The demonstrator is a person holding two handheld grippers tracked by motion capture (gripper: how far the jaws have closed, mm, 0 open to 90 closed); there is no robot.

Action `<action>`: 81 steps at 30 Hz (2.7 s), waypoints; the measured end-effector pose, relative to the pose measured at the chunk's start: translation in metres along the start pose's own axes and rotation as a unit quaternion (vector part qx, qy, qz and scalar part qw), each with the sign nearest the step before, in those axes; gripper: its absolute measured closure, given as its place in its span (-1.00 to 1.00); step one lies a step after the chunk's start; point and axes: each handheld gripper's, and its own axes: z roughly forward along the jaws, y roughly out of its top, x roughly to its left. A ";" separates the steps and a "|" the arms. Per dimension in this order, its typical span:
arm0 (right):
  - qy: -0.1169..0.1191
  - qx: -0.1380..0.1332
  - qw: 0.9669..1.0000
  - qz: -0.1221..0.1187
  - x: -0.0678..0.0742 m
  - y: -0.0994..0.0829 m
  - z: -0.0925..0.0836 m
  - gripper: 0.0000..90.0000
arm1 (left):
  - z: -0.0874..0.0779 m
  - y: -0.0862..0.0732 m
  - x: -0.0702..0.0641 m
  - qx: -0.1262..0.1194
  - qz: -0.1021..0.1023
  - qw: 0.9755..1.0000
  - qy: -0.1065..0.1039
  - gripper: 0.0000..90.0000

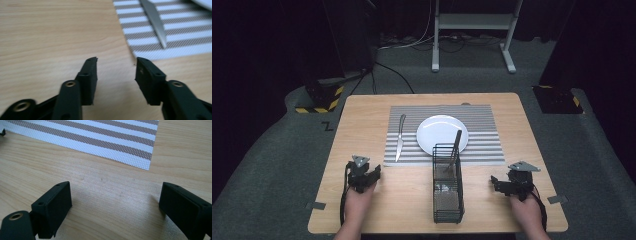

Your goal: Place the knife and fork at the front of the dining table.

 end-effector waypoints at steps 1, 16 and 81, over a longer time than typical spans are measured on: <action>0.000 0.000 1.000 0.000 0.000 0.000 0.000 -0.77 | -0.003 -0.007 0.006 0.003 0.003 1.000 0.010 -0.03; -0.012 -0.025 1.000 0.000 0.003 -0.003 -0.005 -0.69 | -0.015 -0.033 0.019 0.004 0.005 1.000 0.000 -0.56; 0.064 -0.255 0.965 -0.004 0.106 0.123 -0.031 -0.12 | -0.014 -0.032 0.021 0.019 0.047 0.998 -0.043 -0.78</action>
